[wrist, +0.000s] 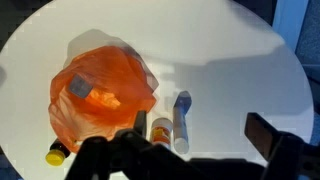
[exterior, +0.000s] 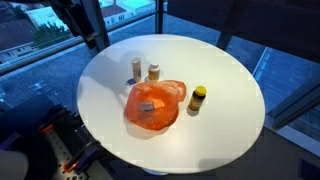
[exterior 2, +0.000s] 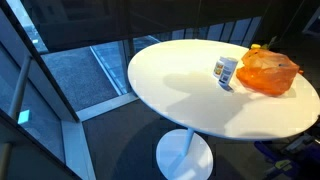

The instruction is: Pick up the mentos container from the orange plastic bag and put it on the table

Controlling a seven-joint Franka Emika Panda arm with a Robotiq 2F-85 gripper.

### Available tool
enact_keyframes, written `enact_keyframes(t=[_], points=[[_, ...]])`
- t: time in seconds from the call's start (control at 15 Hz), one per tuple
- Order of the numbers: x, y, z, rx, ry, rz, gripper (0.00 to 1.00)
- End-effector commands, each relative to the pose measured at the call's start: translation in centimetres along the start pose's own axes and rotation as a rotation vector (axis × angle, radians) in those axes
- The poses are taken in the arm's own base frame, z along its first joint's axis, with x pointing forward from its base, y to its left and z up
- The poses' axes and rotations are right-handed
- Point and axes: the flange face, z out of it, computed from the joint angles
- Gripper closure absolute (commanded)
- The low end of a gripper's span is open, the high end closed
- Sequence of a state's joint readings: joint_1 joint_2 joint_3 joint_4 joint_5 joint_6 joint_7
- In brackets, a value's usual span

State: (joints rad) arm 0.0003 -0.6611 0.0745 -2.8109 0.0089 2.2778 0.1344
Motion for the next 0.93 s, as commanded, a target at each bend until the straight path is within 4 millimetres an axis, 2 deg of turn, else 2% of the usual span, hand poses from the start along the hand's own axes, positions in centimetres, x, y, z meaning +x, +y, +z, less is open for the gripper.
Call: enact_keyframes(t=[0.0,0.2,0.33,0.67,0.87], points=[[0.0,0.0,-0.1,0.000,-0.001,0.000,0.00],[0.0,0.0,0.0,0.000,-0.002,0.000,0.00],[0.3,0.0,-0.7,-0.005,-0.017,0.004,0.00],[2.6,-1.1,-3.0,-0.028,-0.075,0.017,0.00],[4.4,-2.0,-3.6,-0.041,-0.105,0.036,0.00]])
